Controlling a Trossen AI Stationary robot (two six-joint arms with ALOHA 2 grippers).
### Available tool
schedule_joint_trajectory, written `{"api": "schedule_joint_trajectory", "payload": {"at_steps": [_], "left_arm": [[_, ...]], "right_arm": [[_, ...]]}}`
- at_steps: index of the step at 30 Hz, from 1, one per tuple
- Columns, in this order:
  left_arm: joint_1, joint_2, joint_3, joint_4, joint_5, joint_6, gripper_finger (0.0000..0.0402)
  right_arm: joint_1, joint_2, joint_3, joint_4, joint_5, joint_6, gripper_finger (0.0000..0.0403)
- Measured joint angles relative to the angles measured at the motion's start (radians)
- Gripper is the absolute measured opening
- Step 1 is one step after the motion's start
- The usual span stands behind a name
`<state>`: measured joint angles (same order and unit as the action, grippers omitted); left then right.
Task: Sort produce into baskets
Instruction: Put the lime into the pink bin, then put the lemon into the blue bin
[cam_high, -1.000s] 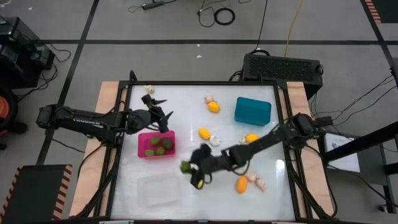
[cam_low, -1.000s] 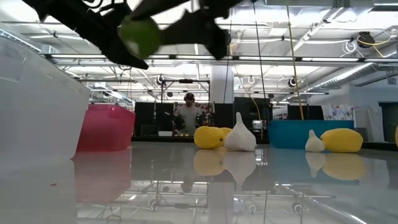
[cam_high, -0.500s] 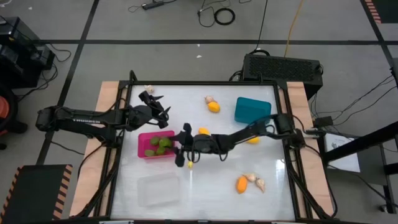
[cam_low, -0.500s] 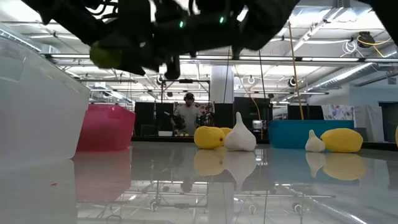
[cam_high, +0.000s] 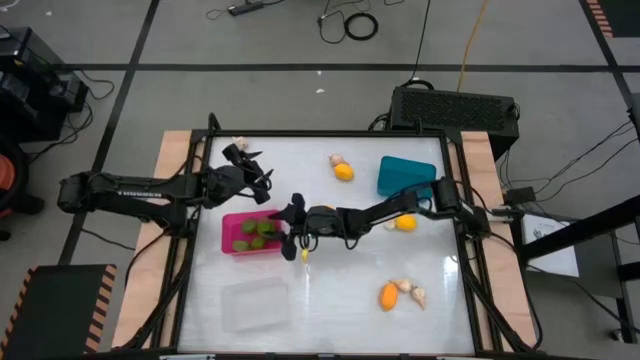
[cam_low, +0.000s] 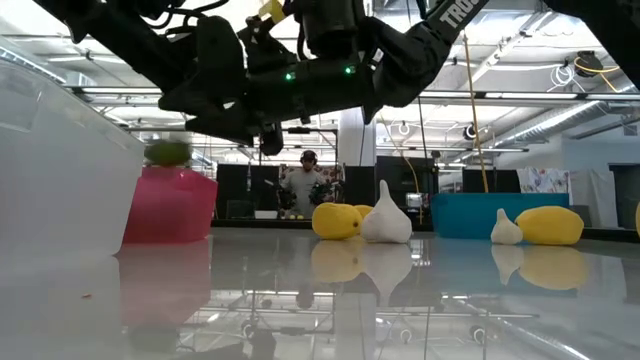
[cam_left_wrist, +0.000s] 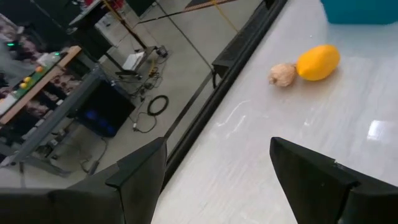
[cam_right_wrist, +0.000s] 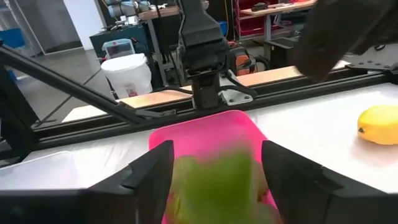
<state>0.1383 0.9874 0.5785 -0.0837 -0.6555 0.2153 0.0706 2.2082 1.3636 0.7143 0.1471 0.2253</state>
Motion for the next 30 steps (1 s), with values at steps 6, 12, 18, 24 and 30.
{"api": "schedule_joint_trajectory", "payload": {"at_steps": [6, 12, 18, 24, 30], "left_arm": [[0.002, 0.0, 0.0, -0.001, 0.056, 0.0, 0.0292], [0.002, -0.008, -0.001, -0.012, 0.031, 0.001, 0.0292], [-0.019, -0.148, -0.001, -0.06, -0.001, -0.023, 0.0292], [-0.043, -0.335, -0.043, -0.062, 0.085, -0.026, 0.0292], [-0.043, -0.463, -0.121, 0.083, 0.371, -0.022, 0.0292]], "right_arm": [[0.0, -0.007, 0.006, -0.019, -0.026, 0.067, 0.0253], [0.002, -0.072, 0.078, -0.305, -0.047, 0.086, 0.0253], [-0.006, -0.244, 0.177, -0.974, -0.048, 0.208, 0.0253], [0.005, -0.375, 0.196, -1.311, -0.041, 0.328, 0.0253], [0.067, -0.441, 0.196, -1.561, 0.14, 0.444, 0.0254]]}}
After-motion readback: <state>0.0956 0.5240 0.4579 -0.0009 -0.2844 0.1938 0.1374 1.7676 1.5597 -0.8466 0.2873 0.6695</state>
